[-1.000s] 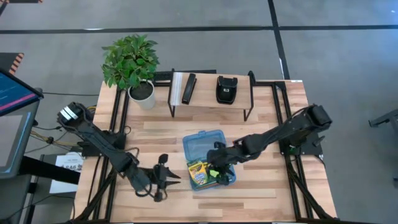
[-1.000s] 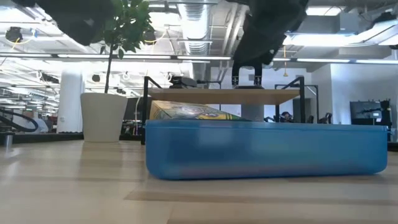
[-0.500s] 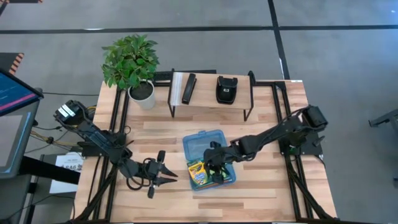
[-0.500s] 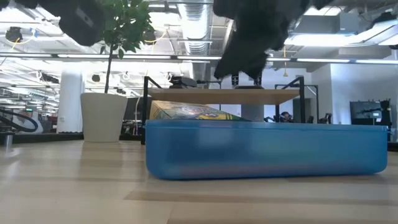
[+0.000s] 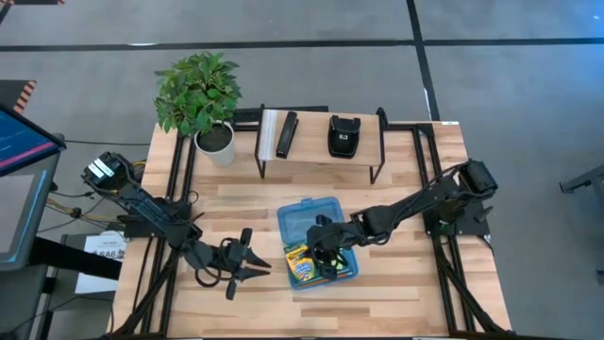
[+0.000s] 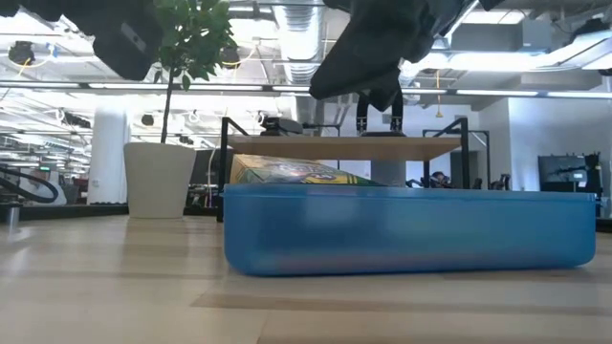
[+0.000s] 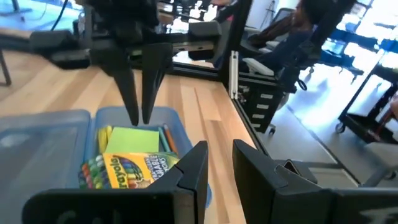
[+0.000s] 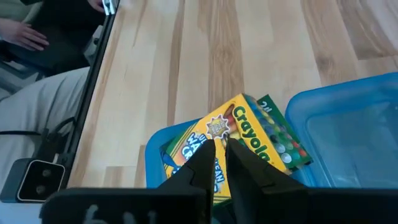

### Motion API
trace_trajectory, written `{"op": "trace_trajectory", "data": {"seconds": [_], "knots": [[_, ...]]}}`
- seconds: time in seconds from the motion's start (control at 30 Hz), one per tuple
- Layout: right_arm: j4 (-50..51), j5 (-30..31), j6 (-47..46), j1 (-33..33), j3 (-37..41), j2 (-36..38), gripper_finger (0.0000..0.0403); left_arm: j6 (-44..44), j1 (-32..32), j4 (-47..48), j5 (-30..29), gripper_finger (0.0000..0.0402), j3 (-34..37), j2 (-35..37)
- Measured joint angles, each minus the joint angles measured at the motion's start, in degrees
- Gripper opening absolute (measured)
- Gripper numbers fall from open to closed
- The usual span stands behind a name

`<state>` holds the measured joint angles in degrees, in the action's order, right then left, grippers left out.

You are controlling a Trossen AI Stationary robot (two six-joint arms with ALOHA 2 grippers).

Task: Pack school essentials
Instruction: Put the yellow crayon box into the blue supply box

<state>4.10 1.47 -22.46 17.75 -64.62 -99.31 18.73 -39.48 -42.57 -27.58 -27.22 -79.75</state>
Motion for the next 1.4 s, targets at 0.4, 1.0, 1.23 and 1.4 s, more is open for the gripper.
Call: {"op": "trace_trajectory", "data": {"seconds": [0.4,1.0,1.23,1.4], "knots": [[0.11,0.21,1.42,-0.27,0.00,0.00,0.0062,4.96,1.29,4.35,-2.25,0.0101,0.00,0.00],[0.07,0.21,3.00,-0.27,0.00,0.00,0.0062,4.41,1.29,4.35,-6.75,0.0112,0.00,0.00],[-0.04,0.20,3.12,-0.27,0.00,0.00,0.0062,4.61,1.29,4.33,-6.72,0.0112,0.00,0.00],[-0.07,0.20,3.04,-0.64,0.00,0.00,0.0062,7.03,1.31,4.31,-4.66,0.0112,0.00,0.00]]}}
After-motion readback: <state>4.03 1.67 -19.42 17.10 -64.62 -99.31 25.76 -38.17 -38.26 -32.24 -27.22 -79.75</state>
